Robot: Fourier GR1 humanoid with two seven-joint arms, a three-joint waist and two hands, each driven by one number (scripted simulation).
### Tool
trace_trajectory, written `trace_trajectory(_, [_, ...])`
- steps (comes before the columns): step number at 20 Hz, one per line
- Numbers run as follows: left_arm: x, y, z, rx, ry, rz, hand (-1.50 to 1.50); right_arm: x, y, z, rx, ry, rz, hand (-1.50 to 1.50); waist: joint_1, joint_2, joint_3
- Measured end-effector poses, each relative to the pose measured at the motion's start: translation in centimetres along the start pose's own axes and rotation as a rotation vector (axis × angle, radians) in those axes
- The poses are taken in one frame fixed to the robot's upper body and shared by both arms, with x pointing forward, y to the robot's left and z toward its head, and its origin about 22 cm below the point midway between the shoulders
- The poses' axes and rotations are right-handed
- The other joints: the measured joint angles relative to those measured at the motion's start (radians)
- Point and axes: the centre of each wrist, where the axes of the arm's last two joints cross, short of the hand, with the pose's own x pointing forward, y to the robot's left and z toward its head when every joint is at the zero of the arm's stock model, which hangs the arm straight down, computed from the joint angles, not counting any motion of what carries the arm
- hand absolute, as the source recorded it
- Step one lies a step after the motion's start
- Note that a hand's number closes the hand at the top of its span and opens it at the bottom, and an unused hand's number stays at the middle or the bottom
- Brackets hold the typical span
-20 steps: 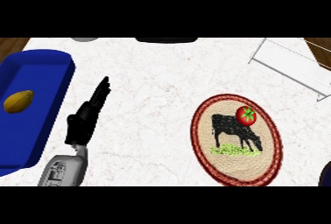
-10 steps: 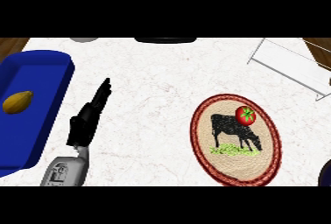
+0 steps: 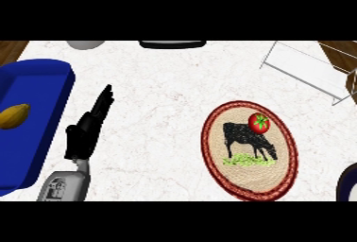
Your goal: Pick the pear from the placemat and place it in the tiered shelf
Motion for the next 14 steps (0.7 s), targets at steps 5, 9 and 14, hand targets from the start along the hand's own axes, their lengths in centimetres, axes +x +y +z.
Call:
trace_trajectory(5, [-0.6,0.7,0.7,0.025,0.014,-0.002,0.00,0.2,-2.7,-1.8,0.004,0.115,0.040,-1.50,-0.031,-0.013,0.000])
trace_trajectory(9, [-1.1,1.4,1.3,0.044,0.027,-0.002,0.00,-1.0,-5.0,-2.7,0.032,0.143,0.090,-1.50,-0.055,-0.021,0.000])
trace_trajectory(14, [-1.5,2.1,1.6,0.066,0.045,-0.003,0.00,-2.5,-8.7,-3.1,0.079,0.132,0.129,-1.50,-0.083,-0.028,0.000])
